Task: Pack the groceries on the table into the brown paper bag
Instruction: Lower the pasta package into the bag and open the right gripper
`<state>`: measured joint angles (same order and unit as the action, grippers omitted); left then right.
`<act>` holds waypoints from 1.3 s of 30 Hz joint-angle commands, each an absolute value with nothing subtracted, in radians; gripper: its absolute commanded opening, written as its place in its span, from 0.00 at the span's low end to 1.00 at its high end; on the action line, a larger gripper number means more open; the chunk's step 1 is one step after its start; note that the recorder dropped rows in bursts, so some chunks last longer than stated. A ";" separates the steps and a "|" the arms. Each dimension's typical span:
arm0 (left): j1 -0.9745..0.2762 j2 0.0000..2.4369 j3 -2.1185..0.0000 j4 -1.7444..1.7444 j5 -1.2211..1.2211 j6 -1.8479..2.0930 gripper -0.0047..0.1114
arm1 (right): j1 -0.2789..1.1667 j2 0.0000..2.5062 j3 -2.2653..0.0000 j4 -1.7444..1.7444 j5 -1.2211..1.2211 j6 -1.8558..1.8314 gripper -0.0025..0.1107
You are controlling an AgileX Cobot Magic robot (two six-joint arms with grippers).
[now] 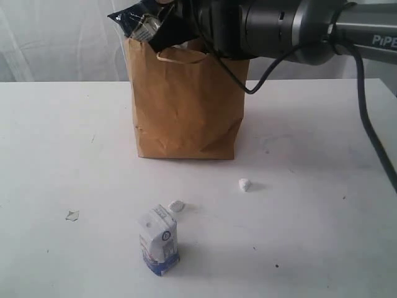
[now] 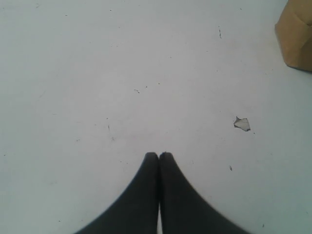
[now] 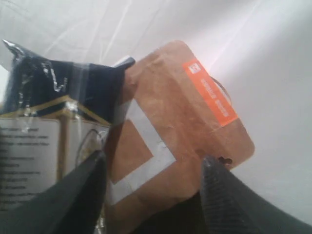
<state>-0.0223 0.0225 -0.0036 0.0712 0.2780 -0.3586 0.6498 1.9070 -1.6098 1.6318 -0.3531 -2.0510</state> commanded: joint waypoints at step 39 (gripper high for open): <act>-0.018 0.019 0.000 0.086 0.276 -0.360 0.04 | 0.818 1.706 -1.605 1.744 -1.221 -2.146 0.02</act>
